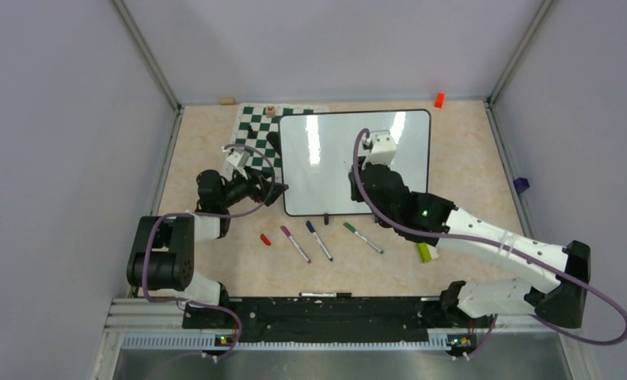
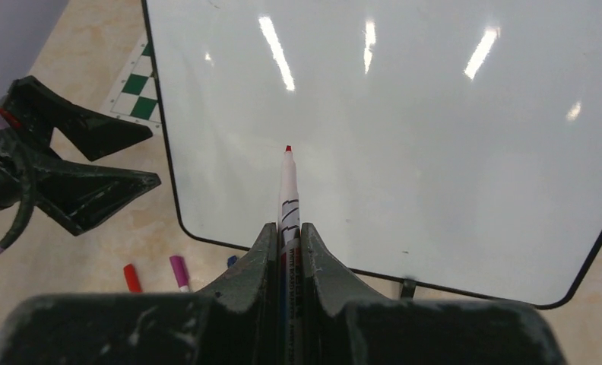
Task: Write a sentence on the whiteboard
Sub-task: Hold the whiteboard at the center of the board.
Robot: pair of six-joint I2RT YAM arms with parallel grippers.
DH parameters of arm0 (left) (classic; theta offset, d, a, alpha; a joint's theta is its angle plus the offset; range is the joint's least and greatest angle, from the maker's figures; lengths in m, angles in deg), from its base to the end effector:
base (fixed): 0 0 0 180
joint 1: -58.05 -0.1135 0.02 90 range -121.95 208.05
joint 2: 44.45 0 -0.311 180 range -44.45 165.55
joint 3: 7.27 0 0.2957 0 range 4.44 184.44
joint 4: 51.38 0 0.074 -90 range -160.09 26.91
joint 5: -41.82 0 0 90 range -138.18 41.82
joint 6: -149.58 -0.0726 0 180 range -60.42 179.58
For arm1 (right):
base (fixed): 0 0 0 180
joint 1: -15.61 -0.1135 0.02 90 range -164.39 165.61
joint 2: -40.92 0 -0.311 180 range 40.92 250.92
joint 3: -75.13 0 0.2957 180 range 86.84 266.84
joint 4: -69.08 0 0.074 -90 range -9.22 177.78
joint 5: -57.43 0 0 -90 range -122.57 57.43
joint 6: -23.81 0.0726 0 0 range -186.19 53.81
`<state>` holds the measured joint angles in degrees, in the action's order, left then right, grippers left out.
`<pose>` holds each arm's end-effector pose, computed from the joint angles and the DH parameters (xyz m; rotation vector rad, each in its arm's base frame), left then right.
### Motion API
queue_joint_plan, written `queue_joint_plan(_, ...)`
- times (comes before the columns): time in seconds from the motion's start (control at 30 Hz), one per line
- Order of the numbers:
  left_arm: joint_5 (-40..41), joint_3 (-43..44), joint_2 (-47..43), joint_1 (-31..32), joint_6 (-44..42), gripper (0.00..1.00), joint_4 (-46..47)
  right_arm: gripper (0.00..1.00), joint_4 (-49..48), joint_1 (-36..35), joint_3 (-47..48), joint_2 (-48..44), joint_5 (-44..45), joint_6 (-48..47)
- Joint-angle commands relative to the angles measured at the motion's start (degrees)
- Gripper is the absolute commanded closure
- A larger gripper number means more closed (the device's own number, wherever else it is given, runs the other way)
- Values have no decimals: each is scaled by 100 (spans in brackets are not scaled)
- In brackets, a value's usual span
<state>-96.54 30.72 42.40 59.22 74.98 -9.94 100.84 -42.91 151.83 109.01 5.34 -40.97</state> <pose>0.3175 -0.0608 0.1856 0.4336 1.6883 -0.9257 0.2036 0.2471 0.3947 -0.1286 1.8963 0.3425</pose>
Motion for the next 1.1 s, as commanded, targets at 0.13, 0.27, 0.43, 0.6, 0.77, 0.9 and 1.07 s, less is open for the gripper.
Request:
queue_joint_plan(0.13,-192,200,107,-28,-2,1,223,100,-599,-171,-836,-553,1077,-110)
queue_joint_plan(0.27,-266,192,102,-24,-38,1,234,100,-970,-162,-1202,-843,548,-588)
queue_joint_plan(0.43,-473,238,188,-24,-48,3,286,100,-609,-95,-968,-594,307,-612)
queue_joint_plan(0.6,-618,337,292,-19,-7,9,278,100,-558,-89,-862,-423,223,-666)
queue_joint_plan(0.77,-990,604,539,-19,22,14,182,100,-698,-90,-886,-384,83,-819)
queue_joint_plan(0.9,-1073,631,588,-20,52,15,229,100,-306,-89,-650,-239,-172,-757)
queue_joint_plan(1.07,-1085,675,614,-12,34,15,140,100,420,-96,-168,15,-391,-285)
